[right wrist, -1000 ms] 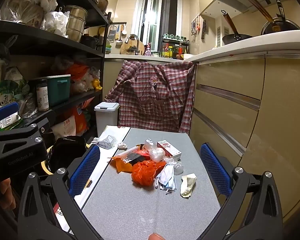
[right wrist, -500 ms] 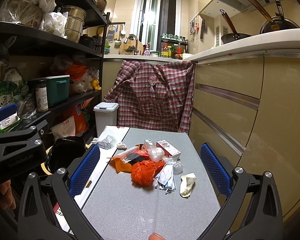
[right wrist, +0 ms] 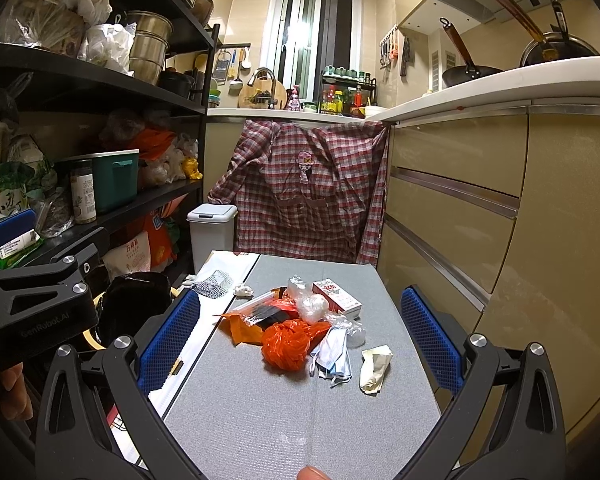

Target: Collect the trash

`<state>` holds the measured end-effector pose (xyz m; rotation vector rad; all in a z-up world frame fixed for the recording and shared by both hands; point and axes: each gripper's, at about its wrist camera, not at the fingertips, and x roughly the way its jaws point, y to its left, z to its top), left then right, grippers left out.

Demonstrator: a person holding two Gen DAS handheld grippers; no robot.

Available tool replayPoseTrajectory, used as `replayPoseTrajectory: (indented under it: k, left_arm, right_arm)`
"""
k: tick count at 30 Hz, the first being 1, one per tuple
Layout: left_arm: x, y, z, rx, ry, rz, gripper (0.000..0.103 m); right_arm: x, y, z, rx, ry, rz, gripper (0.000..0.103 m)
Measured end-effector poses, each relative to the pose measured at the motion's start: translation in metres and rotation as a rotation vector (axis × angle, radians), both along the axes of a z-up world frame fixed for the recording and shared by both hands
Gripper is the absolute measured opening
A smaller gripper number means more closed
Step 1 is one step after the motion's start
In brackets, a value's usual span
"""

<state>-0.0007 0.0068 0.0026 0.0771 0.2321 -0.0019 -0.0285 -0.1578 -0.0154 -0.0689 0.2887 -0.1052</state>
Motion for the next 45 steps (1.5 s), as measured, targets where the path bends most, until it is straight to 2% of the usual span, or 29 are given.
replayPoseTrajectory:
  k: [23,45]
  left_arm:
    - [0.002,0.0,-0.006,0.011,0.009,-0.002,0.095]
    - [0.004,-0.006,-0.012,0.024,0.027,-0.007,0.096]
  right_arm:
    - [0.007,0.0,-0.003,0.005,0.034,-0.002,0.098]
    - [0.006,0.0,-0.004,0.003,0.023,-0.003,0.098]
